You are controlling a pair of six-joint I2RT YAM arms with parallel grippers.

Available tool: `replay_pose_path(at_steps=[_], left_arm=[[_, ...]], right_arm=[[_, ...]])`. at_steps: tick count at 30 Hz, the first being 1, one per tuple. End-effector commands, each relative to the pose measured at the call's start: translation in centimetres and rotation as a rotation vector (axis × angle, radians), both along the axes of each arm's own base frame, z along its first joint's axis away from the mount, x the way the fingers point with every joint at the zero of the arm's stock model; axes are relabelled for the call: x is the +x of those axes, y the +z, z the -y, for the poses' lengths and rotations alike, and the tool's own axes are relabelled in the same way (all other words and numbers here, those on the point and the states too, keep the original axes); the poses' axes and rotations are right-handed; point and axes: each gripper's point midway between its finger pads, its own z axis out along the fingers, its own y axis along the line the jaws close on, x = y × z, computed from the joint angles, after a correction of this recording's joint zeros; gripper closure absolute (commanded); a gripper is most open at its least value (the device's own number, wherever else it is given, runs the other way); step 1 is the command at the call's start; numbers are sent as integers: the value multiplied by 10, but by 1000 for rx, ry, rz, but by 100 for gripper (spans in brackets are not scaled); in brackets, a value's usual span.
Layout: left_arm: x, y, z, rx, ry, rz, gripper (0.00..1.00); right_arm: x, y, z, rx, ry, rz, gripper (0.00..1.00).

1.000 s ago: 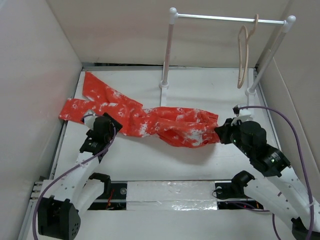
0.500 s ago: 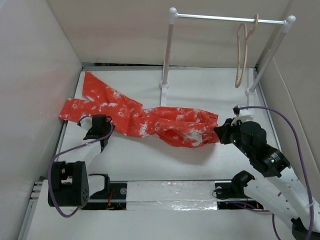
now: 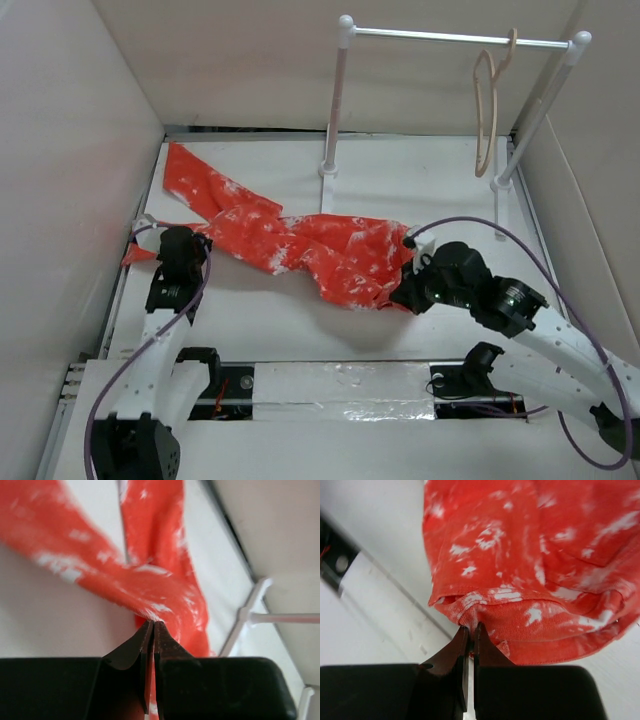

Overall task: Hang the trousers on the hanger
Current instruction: Flatten out the trousers at the center of the board.

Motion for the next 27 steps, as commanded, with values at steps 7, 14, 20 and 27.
replay_pose_path(at_steps=[7, 14, 20, 27], left_arm=[[-33, 62, -9, 100, -17, 49, 100], [-55, 87, -21, 154, 30, 82, 41], [-51, 100, -11, 178, -44, 135, 38], [-28, 78, 77, 30, -516, 185, 64]], right_arm=[[-105, -54, -37, -210, 419, -293, 89], [-70, 0, -34, -102, 223, -86, 22], [29, 21, 1, 35, -210, 61, 70], [128, -35, 93, 87, -682, 68, 72]])
